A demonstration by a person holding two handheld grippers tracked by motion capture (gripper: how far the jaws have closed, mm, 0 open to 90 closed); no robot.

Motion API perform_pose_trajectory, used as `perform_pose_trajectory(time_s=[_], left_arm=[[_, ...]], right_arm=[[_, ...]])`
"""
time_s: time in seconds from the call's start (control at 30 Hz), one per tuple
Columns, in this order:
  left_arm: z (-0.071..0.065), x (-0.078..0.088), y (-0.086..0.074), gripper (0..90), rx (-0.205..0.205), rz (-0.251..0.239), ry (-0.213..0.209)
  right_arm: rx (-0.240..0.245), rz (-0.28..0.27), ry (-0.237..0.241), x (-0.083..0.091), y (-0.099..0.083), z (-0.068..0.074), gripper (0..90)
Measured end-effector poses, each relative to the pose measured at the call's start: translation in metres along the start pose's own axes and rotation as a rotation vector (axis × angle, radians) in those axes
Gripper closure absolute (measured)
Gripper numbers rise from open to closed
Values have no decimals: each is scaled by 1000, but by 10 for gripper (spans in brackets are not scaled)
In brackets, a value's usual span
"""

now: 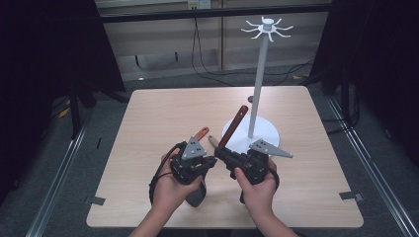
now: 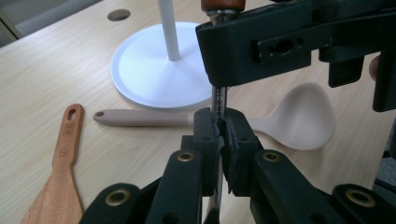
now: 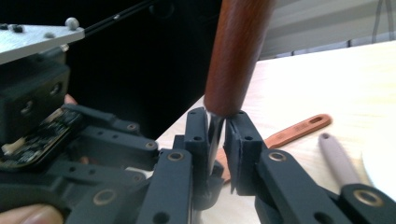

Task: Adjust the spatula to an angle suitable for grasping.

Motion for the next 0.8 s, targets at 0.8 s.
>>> perform_pose_trajectory(time_s=[0.8], left_arm=[[11,5,8,491,18,-211,42]], right_arm=[[88,-86,83,3,38,-8,850]])
Point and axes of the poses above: each handheld gripper's, and its own axes: x roughly backward along the jaws, y roughly out of its top, z roughly to its left, the point moved 6 cm from there along -x, roughly forward along the jaws, and after that the axes turned 14 degrees about -z, right-handed, at the moved point
